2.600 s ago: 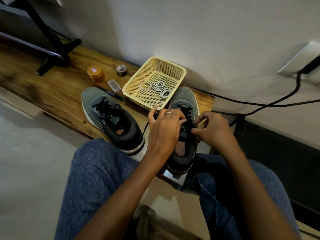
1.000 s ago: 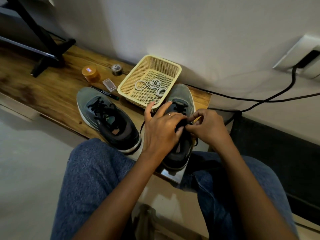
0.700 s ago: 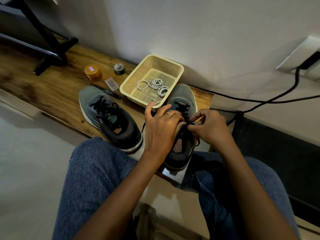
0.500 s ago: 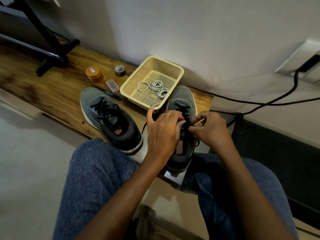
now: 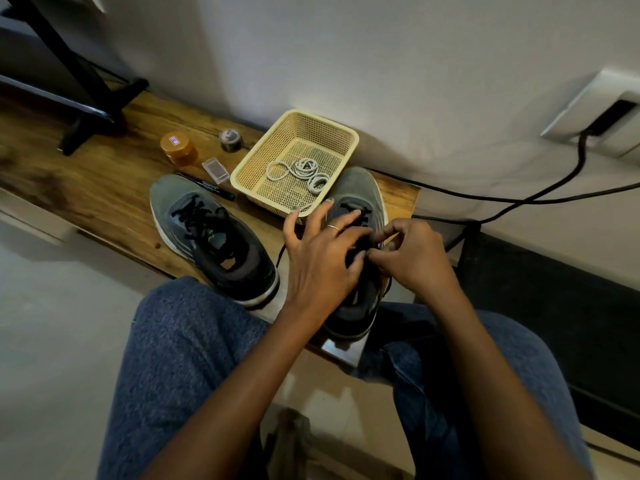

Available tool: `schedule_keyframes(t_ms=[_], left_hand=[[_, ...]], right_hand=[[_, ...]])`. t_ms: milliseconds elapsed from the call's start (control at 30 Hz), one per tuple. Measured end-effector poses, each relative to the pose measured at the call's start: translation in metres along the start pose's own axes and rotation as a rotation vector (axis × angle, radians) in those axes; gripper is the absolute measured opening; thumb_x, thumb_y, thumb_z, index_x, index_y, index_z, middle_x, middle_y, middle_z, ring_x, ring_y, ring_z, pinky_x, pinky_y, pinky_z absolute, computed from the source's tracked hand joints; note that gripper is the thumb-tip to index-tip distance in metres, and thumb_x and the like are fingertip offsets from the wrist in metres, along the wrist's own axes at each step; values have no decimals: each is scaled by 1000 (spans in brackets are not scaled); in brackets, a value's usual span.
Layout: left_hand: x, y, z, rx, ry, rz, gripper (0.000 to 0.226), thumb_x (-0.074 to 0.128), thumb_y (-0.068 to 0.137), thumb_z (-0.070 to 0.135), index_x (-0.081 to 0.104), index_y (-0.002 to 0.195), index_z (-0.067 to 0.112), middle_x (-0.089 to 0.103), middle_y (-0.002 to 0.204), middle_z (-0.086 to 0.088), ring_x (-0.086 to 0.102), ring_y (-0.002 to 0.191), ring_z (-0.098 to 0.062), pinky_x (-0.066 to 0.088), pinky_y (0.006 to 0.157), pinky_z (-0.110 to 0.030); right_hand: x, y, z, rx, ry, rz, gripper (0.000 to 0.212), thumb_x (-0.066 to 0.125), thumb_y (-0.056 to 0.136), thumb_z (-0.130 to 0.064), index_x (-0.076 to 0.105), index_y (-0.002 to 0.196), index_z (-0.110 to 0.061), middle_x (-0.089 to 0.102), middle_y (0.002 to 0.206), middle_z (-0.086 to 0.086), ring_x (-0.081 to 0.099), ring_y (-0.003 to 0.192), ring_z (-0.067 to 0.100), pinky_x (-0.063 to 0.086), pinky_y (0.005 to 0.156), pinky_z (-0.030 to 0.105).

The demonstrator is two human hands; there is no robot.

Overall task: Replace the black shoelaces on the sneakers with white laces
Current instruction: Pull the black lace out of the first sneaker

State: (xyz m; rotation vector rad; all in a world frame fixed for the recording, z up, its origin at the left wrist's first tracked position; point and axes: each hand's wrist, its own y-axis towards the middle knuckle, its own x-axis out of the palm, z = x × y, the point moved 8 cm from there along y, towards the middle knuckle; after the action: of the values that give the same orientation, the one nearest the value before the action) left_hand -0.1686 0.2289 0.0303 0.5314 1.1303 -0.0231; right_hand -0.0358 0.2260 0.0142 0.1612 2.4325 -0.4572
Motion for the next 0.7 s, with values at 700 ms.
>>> schedule_keyframes(t_ms=[700], left_hand=[[-27, -3, -33, -310, -188, 170, 16, 60, 83, 29, 61, 99, 29, 58, 95, 20, 49, 109, -13, 17, 103, -39]], right_hand=[[0, 2, 8, 46, 59, 70, 20, 76, 75, -11, 60, 86, -17, 67, 78, 9, 68, 73, 22, 59, 71, 44]])
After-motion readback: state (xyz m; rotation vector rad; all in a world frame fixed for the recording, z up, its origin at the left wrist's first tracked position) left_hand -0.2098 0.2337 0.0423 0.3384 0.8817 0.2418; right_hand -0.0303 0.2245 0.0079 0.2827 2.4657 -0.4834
